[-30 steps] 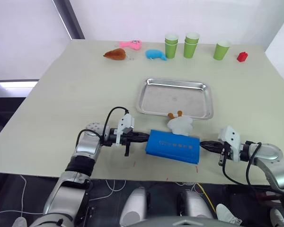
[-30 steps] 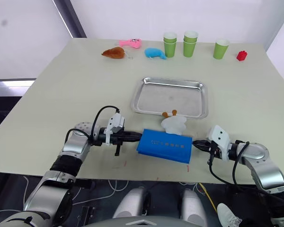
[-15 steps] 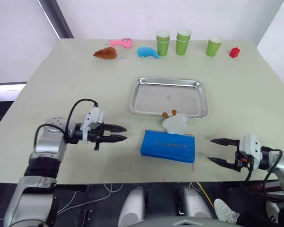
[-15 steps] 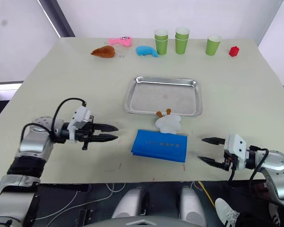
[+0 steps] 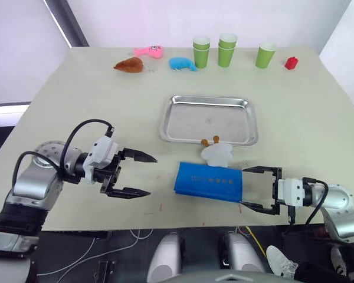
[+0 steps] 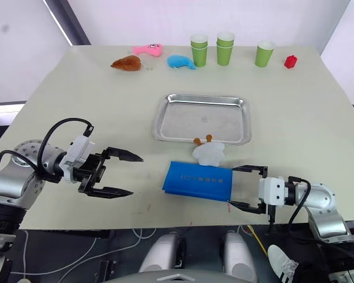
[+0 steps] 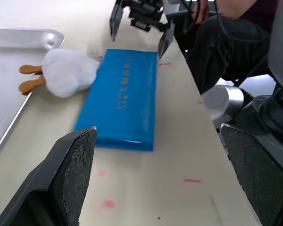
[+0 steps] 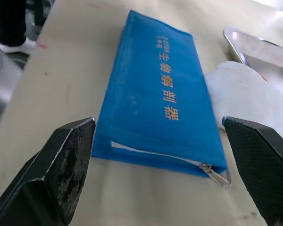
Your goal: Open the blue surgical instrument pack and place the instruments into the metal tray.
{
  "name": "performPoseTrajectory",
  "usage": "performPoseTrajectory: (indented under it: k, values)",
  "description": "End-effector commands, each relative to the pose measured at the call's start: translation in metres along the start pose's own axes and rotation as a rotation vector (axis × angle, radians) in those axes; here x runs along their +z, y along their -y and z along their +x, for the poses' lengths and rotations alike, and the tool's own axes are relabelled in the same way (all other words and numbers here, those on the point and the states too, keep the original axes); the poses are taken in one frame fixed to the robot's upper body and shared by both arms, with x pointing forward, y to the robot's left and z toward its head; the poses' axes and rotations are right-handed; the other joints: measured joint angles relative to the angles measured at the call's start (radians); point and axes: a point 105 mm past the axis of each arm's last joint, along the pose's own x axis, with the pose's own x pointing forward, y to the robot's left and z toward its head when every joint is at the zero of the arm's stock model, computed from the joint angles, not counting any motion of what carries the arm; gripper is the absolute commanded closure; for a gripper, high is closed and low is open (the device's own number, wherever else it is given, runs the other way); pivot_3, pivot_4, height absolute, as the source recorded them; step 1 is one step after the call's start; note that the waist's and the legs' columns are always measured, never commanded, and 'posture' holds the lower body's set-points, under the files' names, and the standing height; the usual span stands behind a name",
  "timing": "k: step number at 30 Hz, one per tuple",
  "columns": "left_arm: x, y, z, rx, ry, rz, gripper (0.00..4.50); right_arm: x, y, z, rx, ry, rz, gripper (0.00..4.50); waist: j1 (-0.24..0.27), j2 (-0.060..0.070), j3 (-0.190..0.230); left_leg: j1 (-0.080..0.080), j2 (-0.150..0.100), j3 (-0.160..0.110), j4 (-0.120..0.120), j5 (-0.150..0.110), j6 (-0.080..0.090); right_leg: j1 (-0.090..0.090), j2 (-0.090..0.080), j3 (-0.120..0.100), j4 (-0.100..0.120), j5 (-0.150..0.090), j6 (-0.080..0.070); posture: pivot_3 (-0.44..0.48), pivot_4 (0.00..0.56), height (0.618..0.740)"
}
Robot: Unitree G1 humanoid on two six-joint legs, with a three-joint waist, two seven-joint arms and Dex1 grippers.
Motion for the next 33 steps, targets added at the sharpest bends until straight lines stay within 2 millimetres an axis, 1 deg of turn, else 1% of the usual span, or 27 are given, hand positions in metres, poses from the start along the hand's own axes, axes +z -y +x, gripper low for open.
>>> performPoseTrajectory:
  k: [1,4,5,7,10,11,12,13,14,15,16,18,20,23,27,33]
  values:
    - [0.014,0.009,0.002,-0.079,0.014,0.058,0.06,0.000,0.005,0.006,0.003,0.021,-0.072,0.00,0.001,-0.001,0.001,0.000,0.000,0.000,0.000,0.000,0.000,0.000,0.000,0.000,0.000,0.000,0.000,0.000,0.150,0.739]
    - [0.016,0.009,0.002,-0.079,0.022,0.058,0.06,-0.004,0.007,0.009,0.011,0.021,-0.108,0.00,0.000,-0.001,0.001,0.000,0.000,0.000,0.000,0.000,0.000,0.000,0.000,0.000,0.000,0.000,0.000,0.000,0.150,0.739]
    - [0.016,0.009,0.002,-0.074,0.025,0.059,0.00,-0.004,0.008,0.010,0.004,0.030,-0.112,0.39,-0.001,-0.001,0.001,0.000,0.000,0.000,0.000,0.000,0.000,0.000,0.000,0.000,0.000,0.000,0.000,0.000,0.150,0.739]
    - [0.016,0.008,0.002,-0.066,0.030,0.058,0.00,-0.005,0.011,0.010,-0.001,0.035,-0.120,0.72,-0.001,-0.001,0.001,0.000,0.000,0.000,0.000,0.000,0.000,0.000,0.000,0.000,0.000,0.000,0.000,0.000,0.150,0.739]
    - [0.017,0.009,0.003,-0.062,0.036,0.060,0.00,-0.008,0.013,0.010,0.000,0.038,-0.122,1.94,-0.002,-0.001,0.001,0.001,0.000,0.001,0.000,0.000,0.000,0.000,0.000,0.001,0.001,0.000,0.000,0.000,0.150,0.739]
    - [0.017,0.009,0.003,-0.061,0.037,0.060,0.00,-0.008,0.013,0.010,0.003,0.041,-0.120,2.15,-0.003,-0.001,0.001,0.001,0.000,0.001,0.000,0.000,0.000,0.000,0.000,0.001,0.001,0.000,0.000,0.000,0.150,0.739]
    - [0.017,0.009,0.003,-0.061,0.037,0.060,0.00,-0.008,0.013,0.010,0.006,0.043,-0.117,2.52,-0.003,-0.001,0.001,0.001,0.000,0.001,0.000,0.000,0.000,0.000,0.000,0.002,0.001,0.000,0.000,0.000,0.150,0.739]
    - [0.017,0.009,0.004,-0.060,0.038,0.060,0.00,-0.009,0.012,0.010,0.009,0.045,-0.116,2.70,-0.003,-0.001,0.001,0.001,0.000,0.001,0.000,0.000,0.000,0.000,0.000,0.002,0.001,0.000,0.000,0.000,0.150,0.739]
    - [0.017,0.009,0.004,-0.059,0.039,0.061,0.00,-0.009,0.012,0.009,0.014,0.047,-0.116,3.28,-0.002,-0.001,0.001,0.002,0.000,0.001,0.000,0.000,0.000,0.000,0.000,0.002,0.001,0.000,0.000,0.000,0.150,0.739]
    - [0.017,0.009,0.004,-0.058,0.039,0.062,0.00,-0.008,0.012,0.009,0.018,0.051,-0.114,3.56,-0.002,-0.001,0.001,0.001,0.000,0.001,0.000,0.000,0.000,0.000,0.000,0.002,0.001,0.000,0.000,0.000,0.150,0.739]
    - [0.017,0.009,0.004,-0.056,0.039,0.063,0.00,-0.008,0.012,0.009,0.021,0.055,-0.110,4.04,-0.003,-0.001,0.001,0.001,0.000,0.001,0.000,0.000,0.000,0.000,0.001,0.001,0.001,0.000,0.000,0.000,0.150,0.739]
    - [0.017,0.009,0.004,-0.053,0.040,0.065,0.00,-0.006,0.012,0.009,0.034,0.066,-0.097,4.47,-0.003,-0.001,0.001,0.001,0.000,0.001,0.000,0.000,0.000,0.000,0.000,0.002,0.001,0.000,0.000,0.000,0.150,0.739]
    - [0.017,0.008,0.004,-0.050,0.041,0.068,0.00,-0.003,0.011,0.008,0.052,0.077,-0.083,4.50,-0.002,-0.001,0.001,0.001,0.000,0.001,0.000,0.000,0.000,0.000,0.000,0.002,0.001,0.000,0.000,0.000,0.150,0.739]
    - [0.018,0.007,0.005,-0.043,0.047,0.078,0.00,0.010,0.009,0.002,0.108,0.102,-0.033,4.50,-0.001,0.000,0.002,0.001,0.000,0.001,0.000,0.000,0.000,0.000,0.000,0.002,0.001,0.000,0.000,0.000,0.150,0.739]
    - [0.020,0.008,0.008,-0.037,0.065,0.092,0.00,0.033,0.013,-0.008,0.152,0.125,0.143,4.50,0.002,0.000,0.002,0.000,0.000,0.000,0.000,0.000,0.000,0.000,0.000,0.000,0.001,0.000,0.000,0.000,0.150,0.739]
    - [0.021,0.009,0.013,-0.041,0.083,0.096,0.00,0.056,0.026,-0.015,0.225,0.141,0.422,4.50,-0.001,0.000,0.002,0.000,0.000,0.000,0.000,0.000,0.000,0.000,0.000,0.001,0.001,0.000,0.000,0.000,0.150,0.739]
